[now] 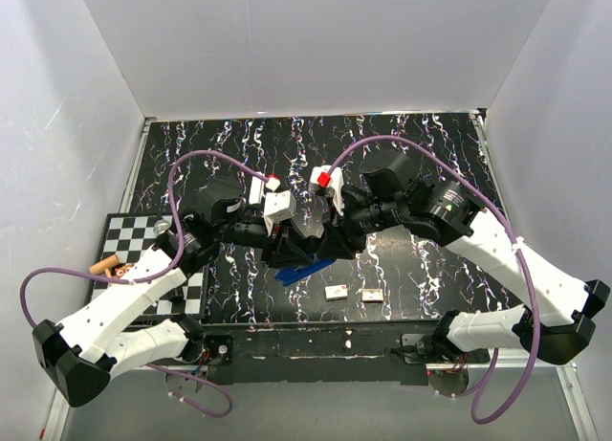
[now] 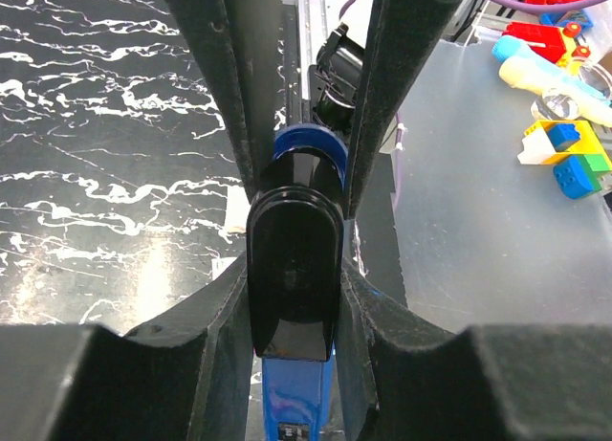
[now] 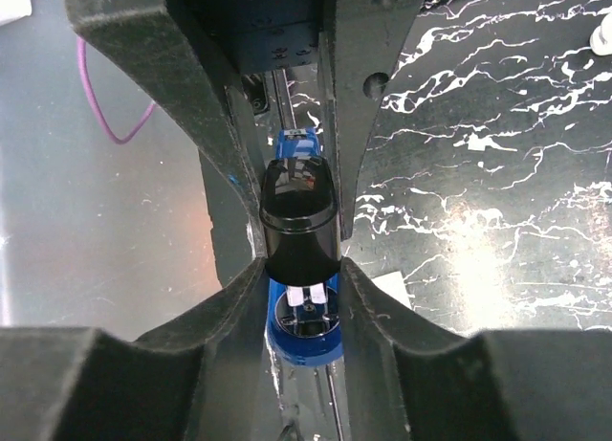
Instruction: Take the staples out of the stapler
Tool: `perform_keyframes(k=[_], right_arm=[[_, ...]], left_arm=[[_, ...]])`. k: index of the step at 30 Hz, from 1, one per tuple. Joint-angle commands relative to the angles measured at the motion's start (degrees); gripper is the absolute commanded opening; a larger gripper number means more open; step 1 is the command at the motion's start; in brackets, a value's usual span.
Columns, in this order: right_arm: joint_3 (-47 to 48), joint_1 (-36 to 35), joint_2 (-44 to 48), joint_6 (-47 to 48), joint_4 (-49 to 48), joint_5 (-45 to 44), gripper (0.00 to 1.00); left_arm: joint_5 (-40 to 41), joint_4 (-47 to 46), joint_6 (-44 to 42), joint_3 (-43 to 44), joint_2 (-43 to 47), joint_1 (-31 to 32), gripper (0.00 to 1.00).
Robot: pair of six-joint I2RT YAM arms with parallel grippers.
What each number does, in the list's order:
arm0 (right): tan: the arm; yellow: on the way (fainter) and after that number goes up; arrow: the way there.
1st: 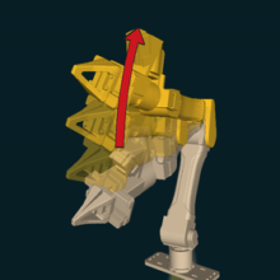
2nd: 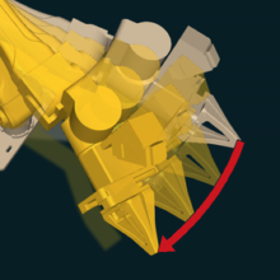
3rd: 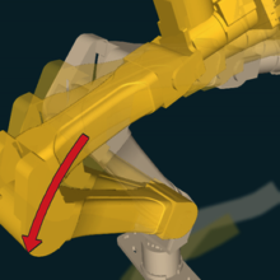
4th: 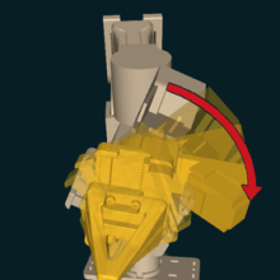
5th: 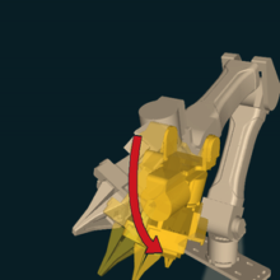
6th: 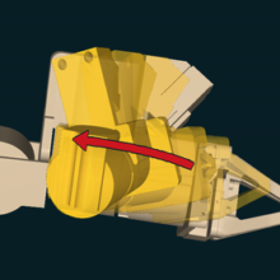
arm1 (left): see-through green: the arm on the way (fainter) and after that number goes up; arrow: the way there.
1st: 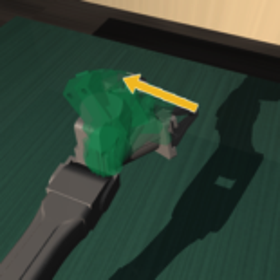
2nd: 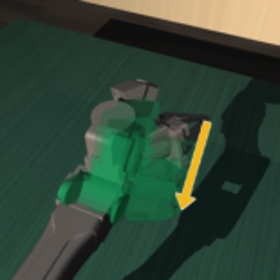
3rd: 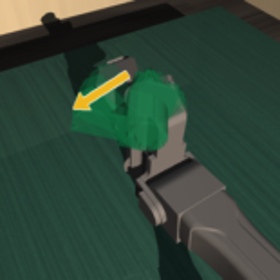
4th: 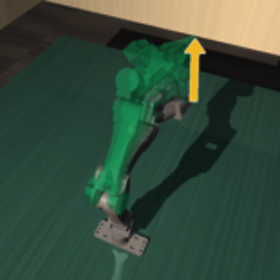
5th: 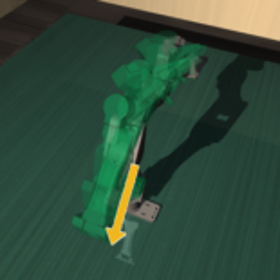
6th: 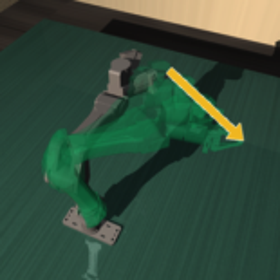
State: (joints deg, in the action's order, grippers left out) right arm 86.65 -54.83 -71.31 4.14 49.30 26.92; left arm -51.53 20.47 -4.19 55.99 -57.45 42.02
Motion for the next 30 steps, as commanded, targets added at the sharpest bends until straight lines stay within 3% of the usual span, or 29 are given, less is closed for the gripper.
perform_keyframes(k=[1, 4, 8, 30], right_arm=[[-0.3, -0.5, 0.5, 0.5, -2.7, -0.5, 0.32], [-1.5, -0.7, 1.0, 0.6, -2.8, -0.5, 0.12], [-4.6, -0.9, 2.6, 0.2, -3.7, -0.3, 0.01], [-27.8, -1.7, 12.1, -8.4, -14.8, 0.6, 0.01]], left_arm=[[-1.5, -4.0, 1.5, 0.2, 0.9, 0.2, 0.00], [-1.3, -4.9, 2.1, -0.2, 1.5, 0.1, 0.00], [-0.6, -7.2, 3.2, -0.9, 3.2, -0.1, 0.00], [1.2, -12.5, 6.7, -2.2, 8.8, -1.7, 0.00]])
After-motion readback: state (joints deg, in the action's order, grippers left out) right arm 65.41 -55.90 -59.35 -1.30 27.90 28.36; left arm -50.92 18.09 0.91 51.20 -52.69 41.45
